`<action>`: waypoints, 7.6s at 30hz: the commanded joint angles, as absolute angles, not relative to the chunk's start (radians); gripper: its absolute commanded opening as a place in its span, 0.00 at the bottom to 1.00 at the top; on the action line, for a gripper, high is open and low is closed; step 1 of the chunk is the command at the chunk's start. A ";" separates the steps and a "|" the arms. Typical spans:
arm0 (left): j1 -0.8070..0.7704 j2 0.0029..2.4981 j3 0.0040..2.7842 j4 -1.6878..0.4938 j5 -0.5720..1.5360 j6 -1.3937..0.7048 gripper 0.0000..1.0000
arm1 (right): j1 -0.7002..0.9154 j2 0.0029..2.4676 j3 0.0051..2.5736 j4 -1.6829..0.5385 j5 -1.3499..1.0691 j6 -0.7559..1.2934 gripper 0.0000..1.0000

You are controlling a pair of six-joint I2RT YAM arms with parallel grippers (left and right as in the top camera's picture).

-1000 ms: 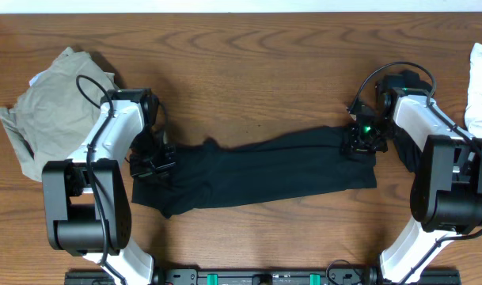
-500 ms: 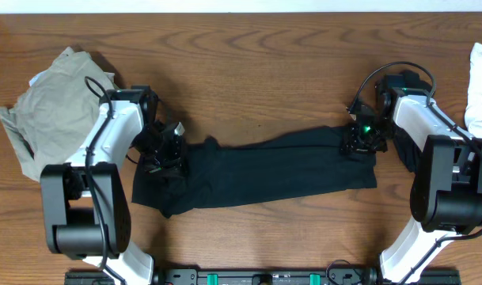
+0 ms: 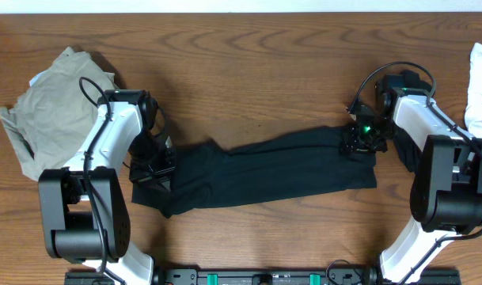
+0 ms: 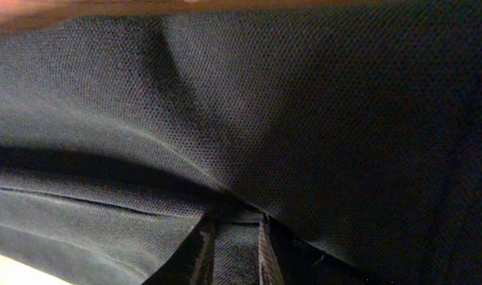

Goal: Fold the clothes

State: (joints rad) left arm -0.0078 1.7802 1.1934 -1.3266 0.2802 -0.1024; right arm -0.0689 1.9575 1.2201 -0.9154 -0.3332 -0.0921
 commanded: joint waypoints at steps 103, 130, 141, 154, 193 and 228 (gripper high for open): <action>-0.231 1.691 1.249 -0.857 0.463 -0.347 0.06 | -0.065 1.983 1.207 -0.914 -0.295 -0.106 0.20; -0.436 1.621 1.195 -0.879 0.262 -0.357 0.30 | -0.065 1.983 1.207 -0.933 -0.295 -0.106 0.20; -0.437 1.626 1.195 -0.910 0.144 -0.360 0.38 | -0.065 1.983 1.207 -0.931 -0.295 -0.106 0.20; -0.460 1.645 1.195 -0.966 0.137 -0.466 0.06 | -0.065 1.983 1.207 -0.930 -0.292 -0.106 0.20; -0.330 1.841 1.213 -0.949 0.117 -0.423 0.29 | -0.065 1.983 1.207 -0.929 -0.292 -0.106 0.20; -0.231 1.842 1.044 -0.614 0.015 -0.277 0.45 | -0.092 1.983 1.114 -0.959 -0.106 0.043 0.14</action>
State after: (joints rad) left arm -0.2420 1.8118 1.0641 -0.6586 0.0723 -0.3504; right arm -0.0711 1.9396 1.1751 -0.9451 -0.2958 -0.0380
